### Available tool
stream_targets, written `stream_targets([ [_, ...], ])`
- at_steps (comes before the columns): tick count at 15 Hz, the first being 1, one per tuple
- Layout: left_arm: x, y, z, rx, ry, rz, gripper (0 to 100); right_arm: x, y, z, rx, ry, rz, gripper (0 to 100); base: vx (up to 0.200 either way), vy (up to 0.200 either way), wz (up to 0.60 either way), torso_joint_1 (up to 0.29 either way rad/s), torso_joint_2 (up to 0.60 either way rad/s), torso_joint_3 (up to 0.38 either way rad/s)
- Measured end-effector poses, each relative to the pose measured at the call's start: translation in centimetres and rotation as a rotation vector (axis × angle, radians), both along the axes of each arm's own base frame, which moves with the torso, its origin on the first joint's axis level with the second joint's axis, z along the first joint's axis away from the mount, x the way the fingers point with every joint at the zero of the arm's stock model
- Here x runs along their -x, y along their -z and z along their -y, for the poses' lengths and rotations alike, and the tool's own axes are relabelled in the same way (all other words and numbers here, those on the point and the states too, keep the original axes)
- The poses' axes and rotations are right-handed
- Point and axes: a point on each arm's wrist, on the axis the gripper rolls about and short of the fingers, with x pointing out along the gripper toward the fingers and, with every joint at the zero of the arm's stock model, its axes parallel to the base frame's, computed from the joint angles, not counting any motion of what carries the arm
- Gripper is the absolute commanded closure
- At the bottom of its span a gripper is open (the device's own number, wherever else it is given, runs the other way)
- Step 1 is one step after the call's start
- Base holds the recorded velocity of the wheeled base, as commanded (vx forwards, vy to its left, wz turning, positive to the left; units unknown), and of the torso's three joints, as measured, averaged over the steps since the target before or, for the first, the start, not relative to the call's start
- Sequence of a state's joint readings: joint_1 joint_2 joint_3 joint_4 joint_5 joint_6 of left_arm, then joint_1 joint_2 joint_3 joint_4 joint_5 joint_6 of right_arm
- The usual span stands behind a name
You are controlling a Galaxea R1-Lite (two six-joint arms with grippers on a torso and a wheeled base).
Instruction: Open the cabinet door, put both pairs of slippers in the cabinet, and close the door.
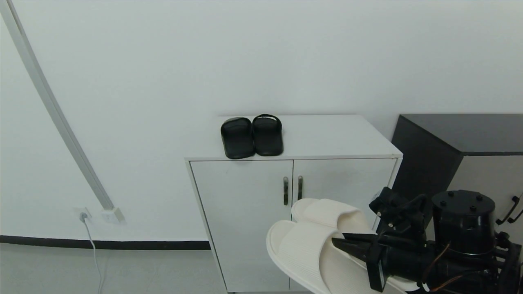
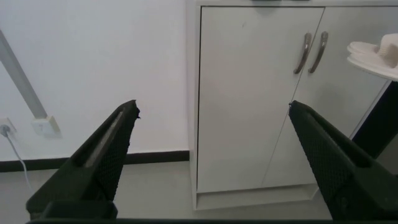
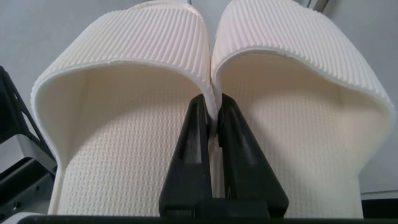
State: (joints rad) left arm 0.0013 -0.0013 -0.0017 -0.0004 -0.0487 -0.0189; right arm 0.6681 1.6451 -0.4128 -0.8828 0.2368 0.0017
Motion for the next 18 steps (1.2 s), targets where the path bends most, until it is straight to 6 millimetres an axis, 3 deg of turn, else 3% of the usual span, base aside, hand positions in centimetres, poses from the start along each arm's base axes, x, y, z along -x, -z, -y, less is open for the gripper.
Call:
stream_targets([
  [10, 0.00, 0.00, 0.01, -0.021, 0.004, 0.001, 0, 0.33, 0.27, 0.07, 0.009, -0.006, -0.008, 100, 0.000, 0.000, 0.00, -0.169, 0.50, 0.321],
  [18, 0.00, 0.00, 0.01, -0.024, 0.005, 0.001, 0, 0.65, 0.61, 0.15, 0.016, -0.014, -0.022, 100, 0.000, 0.000, 0.00, -0.085, 0.45, 0.360],
])
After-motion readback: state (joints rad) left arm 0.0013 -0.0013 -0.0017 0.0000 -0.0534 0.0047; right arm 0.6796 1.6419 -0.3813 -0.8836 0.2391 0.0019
